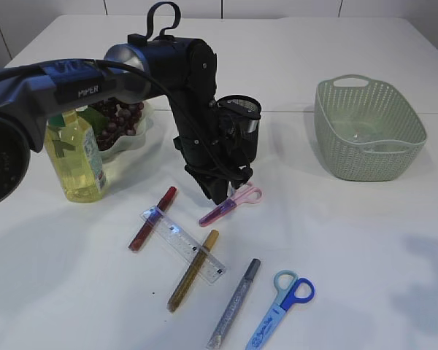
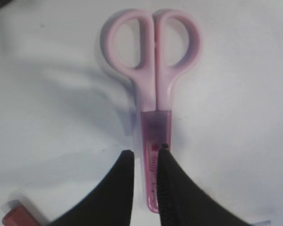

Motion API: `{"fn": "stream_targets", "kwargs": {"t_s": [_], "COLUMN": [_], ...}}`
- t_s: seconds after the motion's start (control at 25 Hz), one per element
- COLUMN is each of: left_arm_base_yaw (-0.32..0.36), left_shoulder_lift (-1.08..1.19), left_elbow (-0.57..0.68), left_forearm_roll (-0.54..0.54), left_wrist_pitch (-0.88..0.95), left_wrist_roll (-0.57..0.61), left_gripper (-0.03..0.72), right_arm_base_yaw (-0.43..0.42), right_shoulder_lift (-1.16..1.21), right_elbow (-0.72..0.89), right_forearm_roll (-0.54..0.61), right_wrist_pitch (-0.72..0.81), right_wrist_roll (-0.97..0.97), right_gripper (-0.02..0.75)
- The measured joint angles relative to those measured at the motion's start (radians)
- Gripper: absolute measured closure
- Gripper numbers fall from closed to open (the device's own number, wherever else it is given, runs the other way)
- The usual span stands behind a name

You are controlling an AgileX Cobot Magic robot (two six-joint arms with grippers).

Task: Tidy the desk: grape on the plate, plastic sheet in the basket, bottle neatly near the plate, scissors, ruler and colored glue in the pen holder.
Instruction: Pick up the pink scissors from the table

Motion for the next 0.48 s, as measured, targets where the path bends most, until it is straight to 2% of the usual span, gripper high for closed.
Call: {"fn": "stream_targets", "kwargs": {"t_s": [0.48], "left_arm_base_yaw": [-0.043], "left_shoulder_lift": [0.000], "left_elbow": [0.000], "left_forearm_roll": [0.015], "left_wrist_pitch": [0.000], "left_wrist_roll": [0.018], "left_gripper": [0.522], "right_arm_base_yaw": [0.000], "right_shoulder_lift": [0.000], "right_elbow": [0.000], "right_forearm_roll": [0.002], "right_wrist_pitch": [-0.007], "right_wrist_roll": [0.000], "right_gripper": [0.195]}}
